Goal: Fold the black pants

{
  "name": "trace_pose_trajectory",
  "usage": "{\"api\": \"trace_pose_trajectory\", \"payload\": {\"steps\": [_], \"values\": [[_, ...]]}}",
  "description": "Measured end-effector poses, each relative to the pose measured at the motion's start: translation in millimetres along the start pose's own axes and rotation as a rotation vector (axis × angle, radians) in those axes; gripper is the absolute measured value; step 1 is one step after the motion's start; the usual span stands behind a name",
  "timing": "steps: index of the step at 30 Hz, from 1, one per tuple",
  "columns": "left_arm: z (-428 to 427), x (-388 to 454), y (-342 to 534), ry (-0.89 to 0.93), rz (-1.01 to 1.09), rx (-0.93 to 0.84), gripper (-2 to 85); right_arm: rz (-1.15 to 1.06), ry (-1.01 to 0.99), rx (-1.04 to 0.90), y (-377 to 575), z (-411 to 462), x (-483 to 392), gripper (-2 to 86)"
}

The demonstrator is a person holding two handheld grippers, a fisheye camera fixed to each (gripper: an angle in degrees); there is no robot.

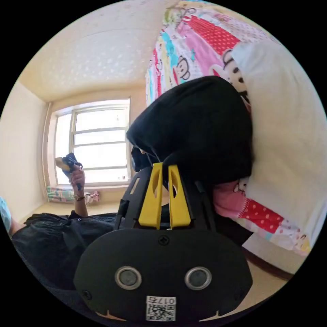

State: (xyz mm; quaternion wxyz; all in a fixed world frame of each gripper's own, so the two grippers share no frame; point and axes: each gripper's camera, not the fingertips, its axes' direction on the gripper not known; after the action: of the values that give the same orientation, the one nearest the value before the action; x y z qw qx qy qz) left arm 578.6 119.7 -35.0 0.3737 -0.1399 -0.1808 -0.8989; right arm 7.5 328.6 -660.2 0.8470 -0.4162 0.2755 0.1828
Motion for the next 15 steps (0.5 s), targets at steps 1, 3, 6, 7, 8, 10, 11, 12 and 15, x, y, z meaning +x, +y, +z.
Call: {"api": "trace_pose_trajectory", "payload": {"steps": [1,3,6,7,8,10,11,12,15], "values": [[-3,3,3,-0.032,-0.006,-0.005,-1.0,-0.112,-0.11,0.013,-17,15,-30,4.1],[-10,9,15,-0.192,-0.057,-0.021,-1.0,-0.158,-0.264,0.023,-42,47,-61,4.3],[-11,8,31,-0.288,-0.137,-0.041,-0.9,-0.284,-0.227,-0.314,-73,146,-102,5.8],[-11,8,34,-0.288,-0.148,-0.039,-0.9,-0.349,-0.084,-0.496,-71,190,-111,6.8],[-12,9,41,-0.28,-0.166,-0.026,-0.9,-0.364,-0.015,-0.576,-68,209,-112,7.0],[-17,14,52,-0.276,-0.189,0.003,-0.8,-0.487,0.078,-0.646,-45,233,-119,7.8],[-23,18,59,-0.284,-0.2,0.028,-0.8,-0.512,0.077,-0.633,-39,231,-120,7.9],[-31,22,69,-0.295,-0.215,0.055,-0.8,-0.535,0.081,-0.601,-31,222,-114,8.2],[-45,26,96,-0.288,-0.272,0.119,-0.8,-0.478,0.191,-0.515,-27,191,-70,8.7]]}}
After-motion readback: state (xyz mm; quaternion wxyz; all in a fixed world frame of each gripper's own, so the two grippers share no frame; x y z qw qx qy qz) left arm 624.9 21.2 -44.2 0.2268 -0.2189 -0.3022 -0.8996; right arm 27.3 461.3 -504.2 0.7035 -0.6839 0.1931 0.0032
